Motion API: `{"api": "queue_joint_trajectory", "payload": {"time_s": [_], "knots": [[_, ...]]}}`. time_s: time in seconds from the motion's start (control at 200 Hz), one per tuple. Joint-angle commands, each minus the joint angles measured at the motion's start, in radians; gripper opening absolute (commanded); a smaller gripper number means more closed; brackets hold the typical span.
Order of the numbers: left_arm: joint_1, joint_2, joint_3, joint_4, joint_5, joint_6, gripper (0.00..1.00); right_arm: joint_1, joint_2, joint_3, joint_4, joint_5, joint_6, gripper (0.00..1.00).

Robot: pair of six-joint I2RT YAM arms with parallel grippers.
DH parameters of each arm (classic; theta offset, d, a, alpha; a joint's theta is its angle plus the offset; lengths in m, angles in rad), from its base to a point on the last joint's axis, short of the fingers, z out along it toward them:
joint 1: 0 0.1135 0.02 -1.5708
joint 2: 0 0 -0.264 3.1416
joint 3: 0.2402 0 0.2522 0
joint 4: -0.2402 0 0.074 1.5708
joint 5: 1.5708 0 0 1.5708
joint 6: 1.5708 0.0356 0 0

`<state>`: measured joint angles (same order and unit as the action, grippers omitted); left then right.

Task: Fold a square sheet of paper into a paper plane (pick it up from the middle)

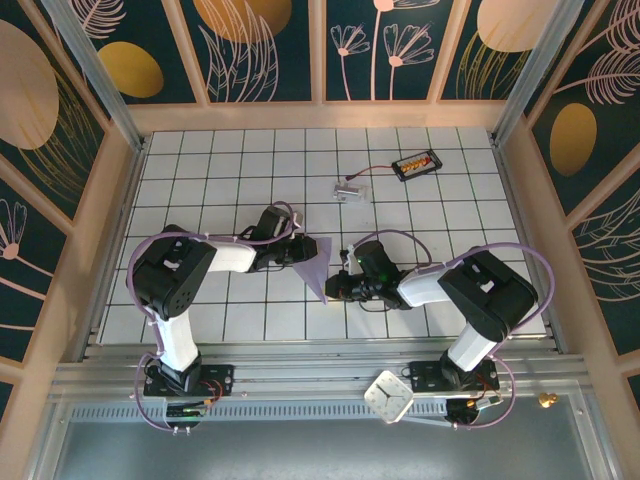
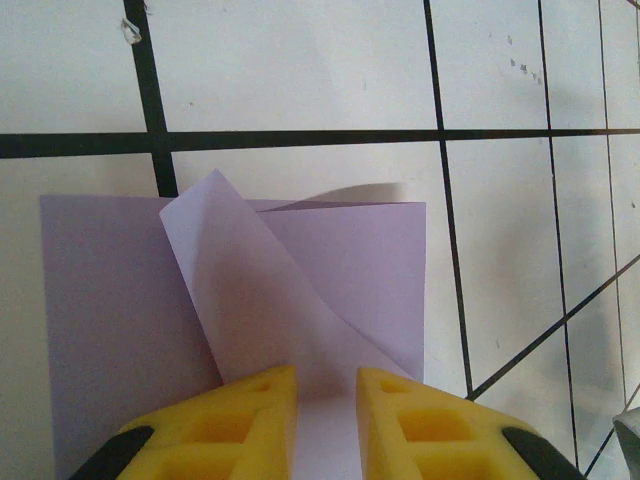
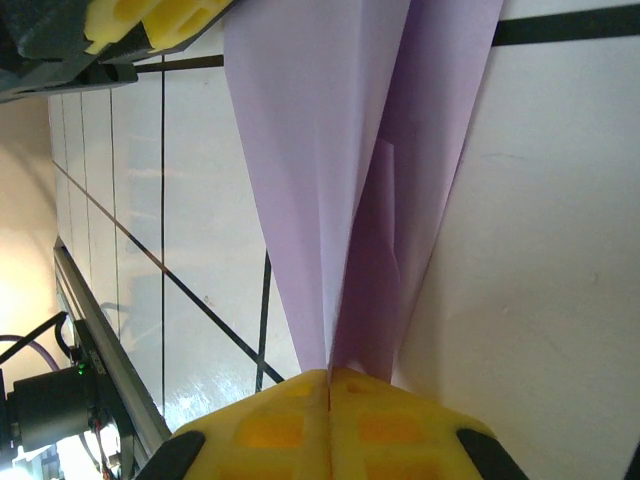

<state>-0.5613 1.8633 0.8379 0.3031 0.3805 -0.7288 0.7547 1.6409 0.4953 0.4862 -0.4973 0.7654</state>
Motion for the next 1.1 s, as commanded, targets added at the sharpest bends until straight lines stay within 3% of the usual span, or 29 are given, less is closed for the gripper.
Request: {"api": "queue_joint_trajectory", "payload": {"time_s": [0.0, 0.405, 0.801, 1.096], "knots": [[0.009, 0.031, -0.042, -0.139, -0.095, 0.023, 0.24, 0.011, 0.020, -0.017, 0.005, -0.008, 0.001, 0.06], [0.010, 0.030, -0.041, -0.140, -0.095, 0.023, 0.24, 0.004, 0.069, -0.053, 0.095, -0.046, 0.031, 0.05], [0.010, 0.037, -0.039, -0.145, -0.101, 0.031, 0.24, -0.018, -0.087, 0.004, -0.128, 0.015, -0.081, 0.21], [0.009, 0.038, -0.039, -0.145, -0.104, 0.032, 0.24, 0.024, -0.149, 0.094, -0.244, 0.061, -0.148, 0.16]]}}
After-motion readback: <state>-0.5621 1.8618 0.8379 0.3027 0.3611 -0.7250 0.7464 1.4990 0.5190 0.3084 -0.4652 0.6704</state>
